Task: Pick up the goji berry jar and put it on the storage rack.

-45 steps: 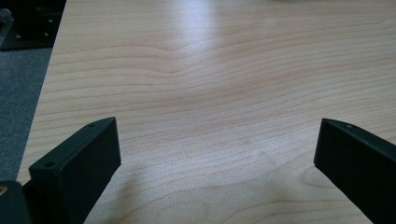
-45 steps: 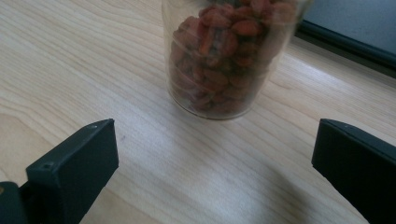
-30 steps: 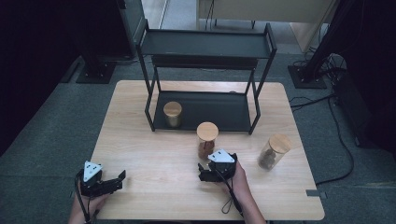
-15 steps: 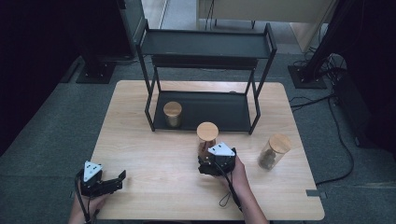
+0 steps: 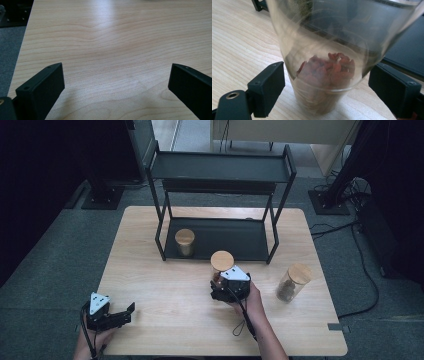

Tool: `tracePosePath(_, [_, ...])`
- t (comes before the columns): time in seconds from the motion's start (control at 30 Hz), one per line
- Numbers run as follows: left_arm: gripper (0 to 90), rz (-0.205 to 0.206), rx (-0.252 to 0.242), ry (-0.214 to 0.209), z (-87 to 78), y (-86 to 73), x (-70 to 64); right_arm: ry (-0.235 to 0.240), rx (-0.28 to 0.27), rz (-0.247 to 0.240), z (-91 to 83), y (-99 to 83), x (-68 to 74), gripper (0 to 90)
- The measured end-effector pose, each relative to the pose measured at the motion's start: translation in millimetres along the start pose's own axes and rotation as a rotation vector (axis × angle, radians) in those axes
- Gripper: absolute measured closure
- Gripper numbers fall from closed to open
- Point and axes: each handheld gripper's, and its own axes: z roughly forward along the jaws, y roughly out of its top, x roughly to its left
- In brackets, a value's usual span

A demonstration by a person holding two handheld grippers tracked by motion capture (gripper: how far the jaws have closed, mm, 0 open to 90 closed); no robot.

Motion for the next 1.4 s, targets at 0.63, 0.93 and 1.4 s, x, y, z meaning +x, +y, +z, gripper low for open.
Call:
tracePosePath(0.63, [0.7,0.000,-0.002,0.000,0.0,-0.1,-0.1,0.003,0.023,0.003,2.8,21.3,1.4,20.9])
tracePosePath(0.93, [0.8,-0.008,-0.005,0.004,-0.2,-0.1,0.3,0.006,0.032,0.011,5.4,27.5,0.6,24.3])
tracePosePath(1.4, [0.7,-0.014,-0.007,0.003,-0.3,-0.1,0.8,-0.034,0.048,-0.018,12.6,46.4,1.9,24.8])
